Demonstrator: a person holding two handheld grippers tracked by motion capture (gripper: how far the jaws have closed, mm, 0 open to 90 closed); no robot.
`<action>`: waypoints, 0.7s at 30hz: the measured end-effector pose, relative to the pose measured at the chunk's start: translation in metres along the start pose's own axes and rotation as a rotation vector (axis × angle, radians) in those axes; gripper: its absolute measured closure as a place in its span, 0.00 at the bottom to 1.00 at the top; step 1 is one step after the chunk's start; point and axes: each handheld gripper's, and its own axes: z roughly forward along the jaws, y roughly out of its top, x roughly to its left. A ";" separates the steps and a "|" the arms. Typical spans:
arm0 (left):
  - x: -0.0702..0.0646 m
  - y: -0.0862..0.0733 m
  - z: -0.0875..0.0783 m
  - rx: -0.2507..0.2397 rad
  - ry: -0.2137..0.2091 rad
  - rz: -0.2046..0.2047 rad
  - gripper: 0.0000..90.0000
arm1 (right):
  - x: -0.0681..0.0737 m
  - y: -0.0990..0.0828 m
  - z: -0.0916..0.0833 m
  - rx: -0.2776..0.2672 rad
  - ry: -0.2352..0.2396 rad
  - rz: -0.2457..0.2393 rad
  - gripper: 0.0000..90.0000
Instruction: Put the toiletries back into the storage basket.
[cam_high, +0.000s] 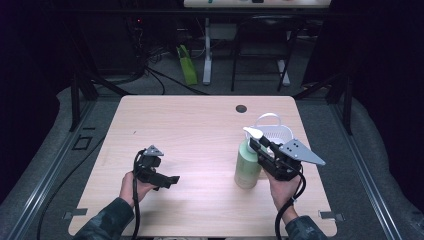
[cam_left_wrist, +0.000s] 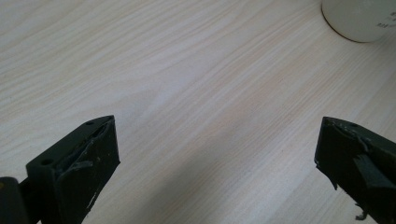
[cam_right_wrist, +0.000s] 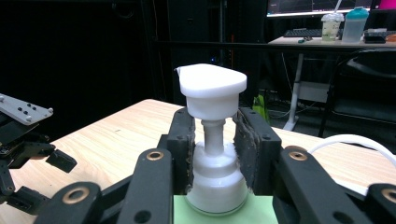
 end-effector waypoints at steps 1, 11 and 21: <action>0.000 0.000 0.000 0.001 0.000 0.000 0.00 | 0.000 0.000 0.000 0.000 0.000 0.000 0.75; 0.000 0.000 0.001 0.002 0.003 0.001 0.00 | 0.001 0.001 0.000 -0.001 -0.001 0.000 0.76; 0.000 0.000 0.001 0.005 0.007 0.007 0.00 | 0.001 0.004 0.000 0.014 0.001 -0.033 0.78</action>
